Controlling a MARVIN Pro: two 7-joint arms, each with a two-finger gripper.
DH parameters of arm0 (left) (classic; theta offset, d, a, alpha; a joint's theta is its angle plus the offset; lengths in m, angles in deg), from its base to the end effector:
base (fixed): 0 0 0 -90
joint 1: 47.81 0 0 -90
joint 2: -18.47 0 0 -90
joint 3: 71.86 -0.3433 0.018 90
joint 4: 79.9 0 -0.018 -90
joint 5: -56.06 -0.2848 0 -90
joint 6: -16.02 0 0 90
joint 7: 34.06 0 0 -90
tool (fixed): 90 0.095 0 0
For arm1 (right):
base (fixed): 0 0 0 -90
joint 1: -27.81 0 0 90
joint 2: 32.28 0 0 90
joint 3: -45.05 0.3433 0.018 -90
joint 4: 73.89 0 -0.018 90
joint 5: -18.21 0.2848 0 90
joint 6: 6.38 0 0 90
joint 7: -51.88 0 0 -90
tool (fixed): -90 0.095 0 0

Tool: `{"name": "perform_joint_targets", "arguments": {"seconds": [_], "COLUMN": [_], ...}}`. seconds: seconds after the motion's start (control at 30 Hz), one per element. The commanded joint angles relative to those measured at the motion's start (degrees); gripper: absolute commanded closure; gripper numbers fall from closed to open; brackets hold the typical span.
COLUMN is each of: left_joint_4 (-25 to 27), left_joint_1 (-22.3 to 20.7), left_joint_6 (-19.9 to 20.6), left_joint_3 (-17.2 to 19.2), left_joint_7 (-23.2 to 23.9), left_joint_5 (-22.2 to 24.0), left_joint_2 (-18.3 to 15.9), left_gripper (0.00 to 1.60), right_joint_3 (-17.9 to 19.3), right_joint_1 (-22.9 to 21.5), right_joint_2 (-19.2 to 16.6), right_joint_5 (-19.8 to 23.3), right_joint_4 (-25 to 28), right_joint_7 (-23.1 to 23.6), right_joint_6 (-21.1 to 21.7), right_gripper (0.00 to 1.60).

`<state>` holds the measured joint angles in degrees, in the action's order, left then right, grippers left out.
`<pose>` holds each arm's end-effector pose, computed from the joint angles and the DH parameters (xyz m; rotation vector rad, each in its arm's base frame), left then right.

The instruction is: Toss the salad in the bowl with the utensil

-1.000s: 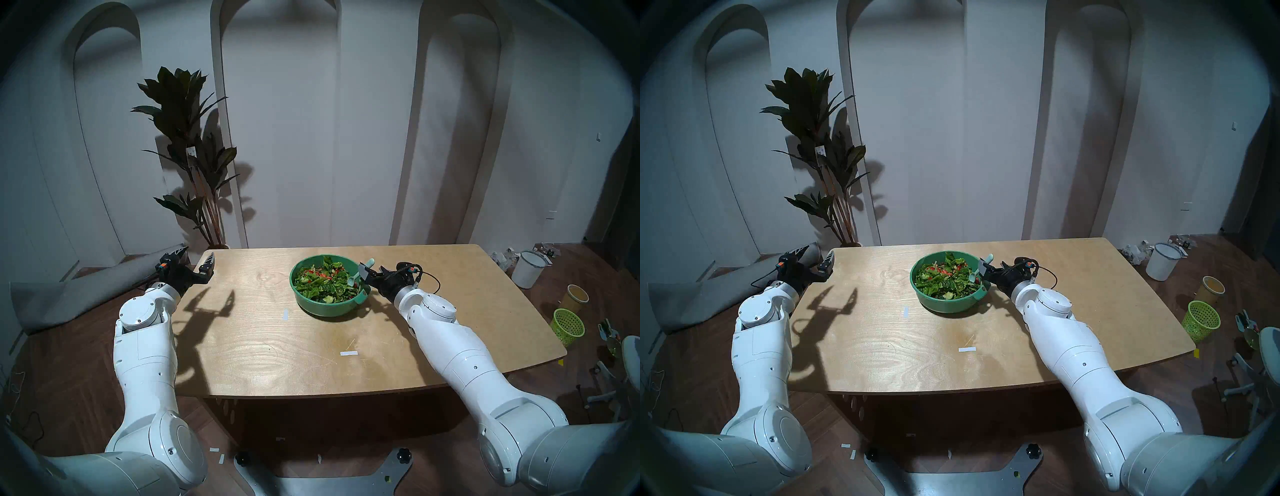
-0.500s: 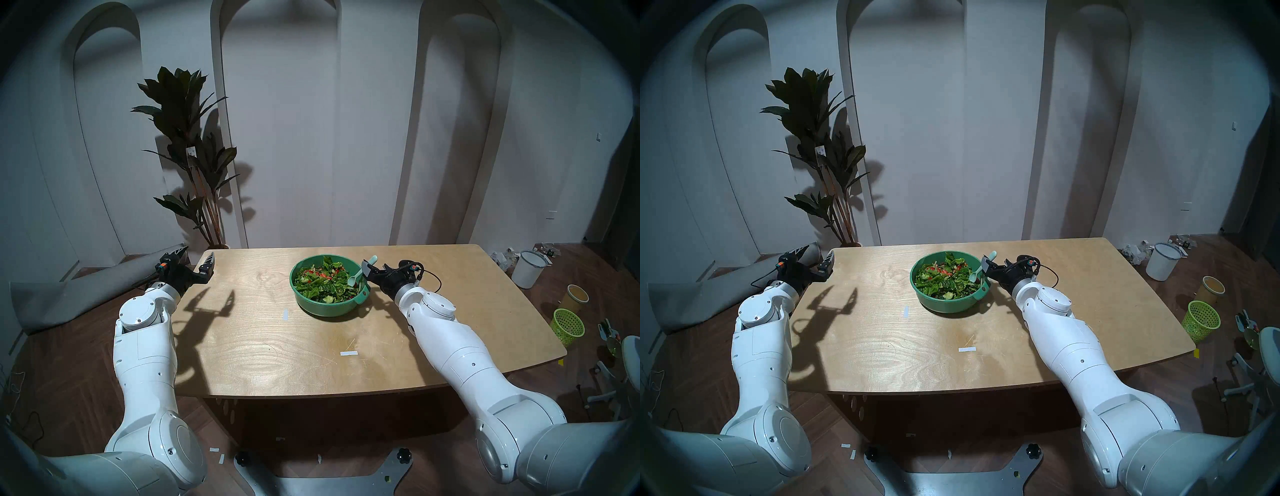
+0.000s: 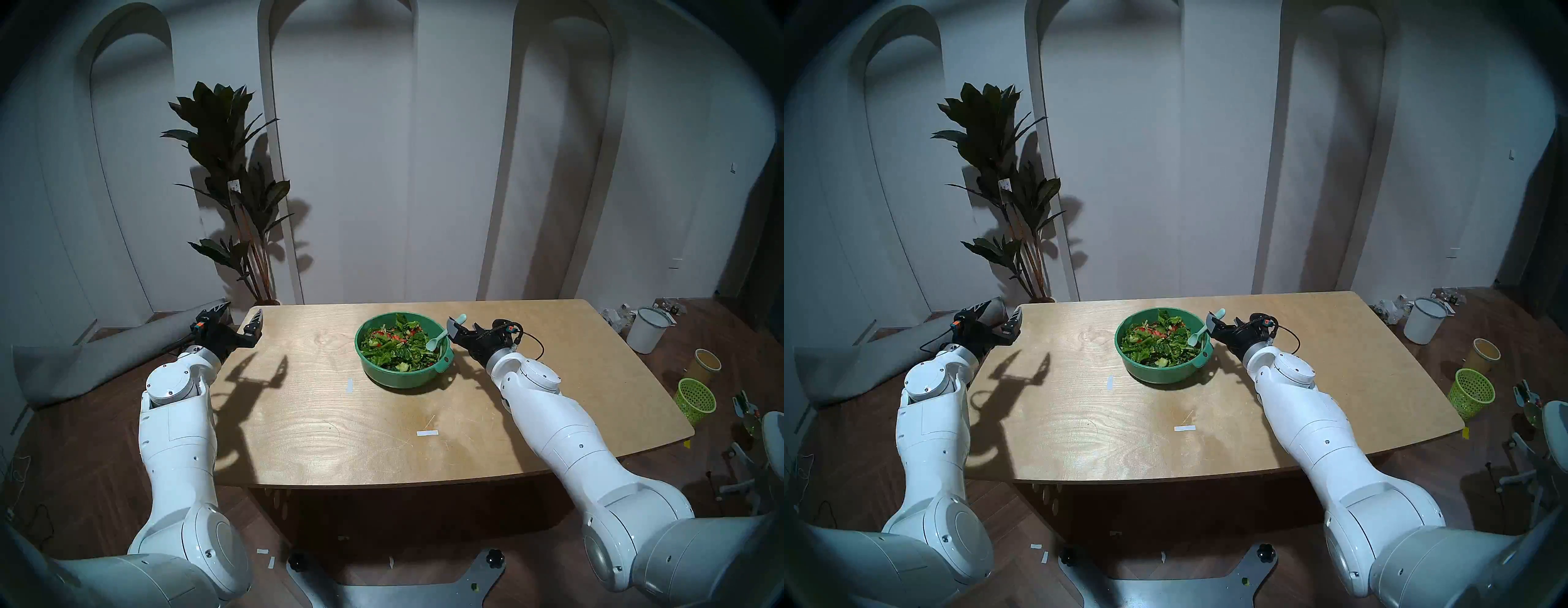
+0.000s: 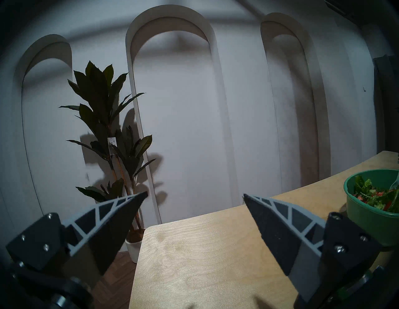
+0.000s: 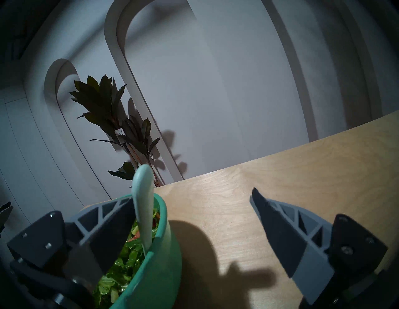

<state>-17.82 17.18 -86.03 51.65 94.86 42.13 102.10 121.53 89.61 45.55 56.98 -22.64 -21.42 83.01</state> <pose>0.4916 0.1858 -0.3316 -2.1161 0.3138 -2.2640 0.5387 -0.0313 -0.3751 -2.0214 0.0998 -1.7207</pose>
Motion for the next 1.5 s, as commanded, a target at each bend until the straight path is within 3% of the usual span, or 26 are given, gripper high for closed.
{"name": "perform_joint_targets", "arguments": {"seconds": [0.0, 0.37, 1.0, 1.47], "left_joint_4": [1.0, 1.0, 0.9, 0.9], "left_joint_1": [-1.1, -1.0, -0.9, -0.8], "left_joint_6": [0.0, 0.1, 0.1, 0.1], "left_joint_3": [-0.1, -0.2, -0.5, -0.7], "left_joint_7": [-0.1, -0.2, -0.4, -0.5], "left_joint_5": [0.2, 0.4, 0.6, 0.8], "left_joint_2": [-0.3, -0.4, -0.6, -0.7], "left_gripper": [0.00, 0.00, 0.00, 0.00], "right_joint_3": [0.3, 1.3, -1.5, -0.9], "right_joint_1": [-0.9, 0.2, -0.7, -1.2], "right_joint_2": [-0.8, -2.0, -1.6, -1.3], "right_joint_5": [-0.5, -0.6, -2.9, -3.6], "right_joint_4": [0.7, 1.2, 3.3, 6.9], "right_joint_7": [0.1, 0.9, 3.8, 3.2], "right_joint_6": [-1.1, -1.6, -2.7, -2.9], "right_gripper": [0.00, 0.00, 0.00, 0.00]}}
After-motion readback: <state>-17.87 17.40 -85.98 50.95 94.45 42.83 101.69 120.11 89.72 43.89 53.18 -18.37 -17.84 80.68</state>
